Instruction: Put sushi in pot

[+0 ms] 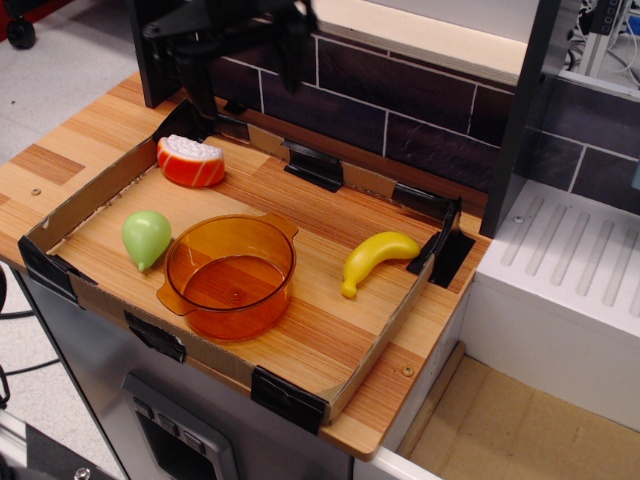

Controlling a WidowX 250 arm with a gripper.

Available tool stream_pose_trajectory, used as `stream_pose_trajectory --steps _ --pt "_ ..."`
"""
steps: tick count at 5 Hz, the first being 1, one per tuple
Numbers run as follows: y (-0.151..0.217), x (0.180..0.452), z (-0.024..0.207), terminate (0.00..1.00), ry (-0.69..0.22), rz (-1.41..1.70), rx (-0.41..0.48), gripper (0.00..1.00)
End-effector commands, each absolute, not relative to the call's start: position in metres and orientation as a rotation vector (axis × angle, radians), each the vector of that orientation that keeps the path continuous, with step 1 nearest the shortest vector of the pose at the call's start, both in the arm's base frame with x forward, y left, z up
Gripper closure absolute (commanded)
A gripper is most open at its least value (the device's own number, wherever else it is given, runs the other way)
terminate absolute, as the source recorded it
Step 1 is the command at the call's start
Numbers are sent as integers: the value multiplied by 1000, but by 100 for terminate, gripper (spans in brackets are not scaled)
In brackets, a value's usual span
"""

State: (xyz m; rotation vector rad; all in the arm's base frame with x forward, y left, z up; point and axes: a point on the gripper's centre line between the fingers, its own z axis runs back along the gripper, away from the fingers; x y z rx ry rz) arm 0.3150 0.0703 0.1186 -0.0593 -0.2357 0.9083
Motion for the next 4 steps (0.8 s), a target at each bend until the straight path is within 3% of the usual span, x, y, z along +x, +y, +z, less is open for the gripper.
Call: stream_pose_trajectory --steps 1,4 --pt "118 327 113 0 -236 1297 -19 0" --pt "146 322 63 0 -162 1425 27 0"
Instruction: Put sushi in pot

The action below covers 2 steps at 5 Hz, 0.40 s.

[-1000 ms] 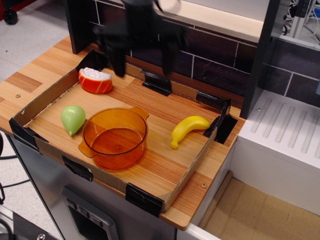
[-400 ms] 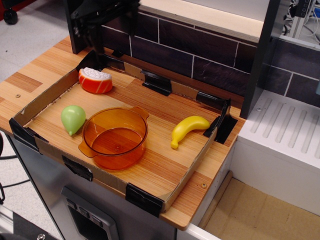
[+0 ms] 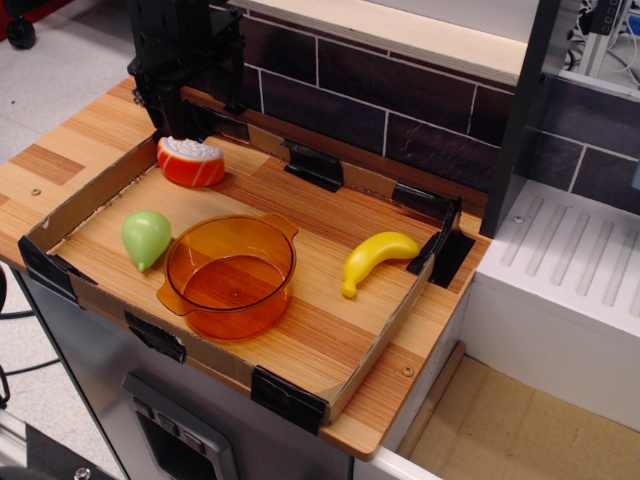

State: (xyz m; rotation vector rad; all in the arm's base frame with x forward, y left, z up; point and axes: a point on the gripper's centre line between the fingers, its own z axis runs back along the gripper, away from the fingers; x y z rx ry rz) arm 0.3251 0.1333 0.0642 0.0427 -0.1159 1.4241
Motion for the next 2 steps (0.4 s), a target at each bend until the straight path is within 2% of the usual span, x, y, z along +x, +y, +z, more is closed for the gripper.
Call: stream_pose_trajectory --steps 1,2 --pt "151 328 51 0 -182 1433 24 0" --pt "155 329 39 0 -179 1439 53 0"
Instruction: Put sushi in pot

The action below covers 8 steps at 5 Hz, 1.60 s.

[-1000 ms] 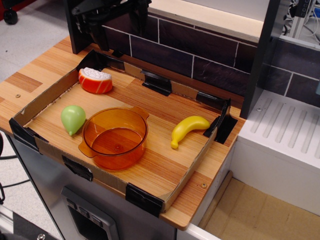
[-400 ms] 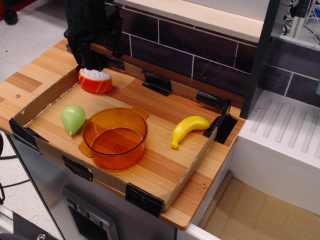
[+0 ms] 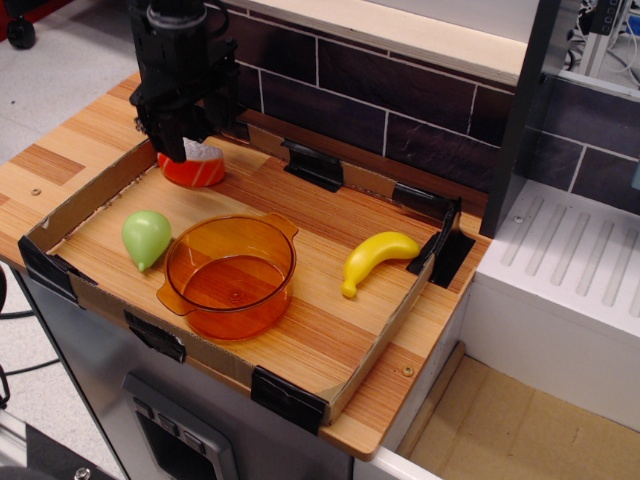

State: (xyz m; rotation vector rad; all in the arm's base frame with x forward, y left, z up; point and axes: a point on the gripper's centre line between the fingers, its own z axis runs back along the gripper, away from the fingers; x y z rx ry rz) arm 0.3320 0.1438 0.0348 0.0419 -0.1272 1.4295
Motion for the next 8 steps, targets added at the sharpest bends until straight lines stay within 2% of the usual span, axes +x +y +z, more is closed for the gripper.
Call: stream_pose_trajectory --steps 1,2,3,4,6,7,8 --pt "157 326 30 0 -157 1446 84 0" --pt "158 326 17 0 -159 1428 116 0" --pt "155 324 18 0 -162 1407 79 100" --pt "152 323 28 0 -170 1404 57 100" --pt "127 321 75 0 -161 1364 5 100" --pt "107 308 95 0 -130 1313 -26 100" --pt "93 291 100 0 -90 1257 -22 100"
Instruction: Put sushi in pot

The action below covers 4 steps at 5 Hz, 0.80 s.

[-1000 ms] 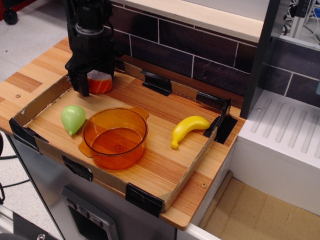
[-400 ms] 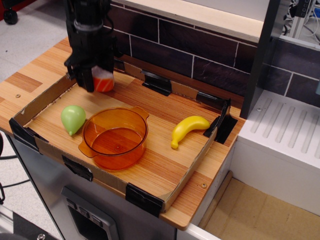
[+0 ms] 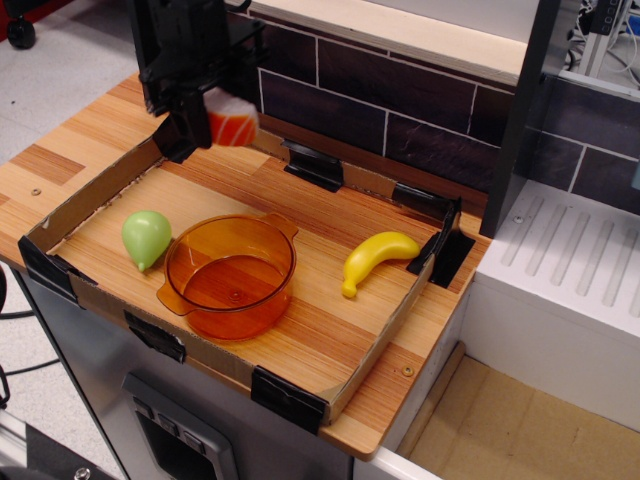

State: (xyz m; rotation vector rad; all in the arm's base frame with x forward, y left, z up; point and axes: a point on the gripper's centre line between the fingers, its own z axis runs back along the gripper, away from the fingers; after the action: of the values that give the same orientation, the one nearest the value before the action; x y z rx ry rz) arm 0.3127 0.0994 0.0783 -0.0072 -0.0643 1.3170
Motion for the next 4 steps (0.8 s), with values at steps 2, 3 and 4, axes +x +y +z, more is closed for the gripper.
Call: stream_pose_trajectory --steps 2,3,4 --pt "70 258 87 0 -67 1129 31 100" --pt "59 245 75 0 -62 1070 61 100" --pt "50 240 63 0 -44 1023 98 100"
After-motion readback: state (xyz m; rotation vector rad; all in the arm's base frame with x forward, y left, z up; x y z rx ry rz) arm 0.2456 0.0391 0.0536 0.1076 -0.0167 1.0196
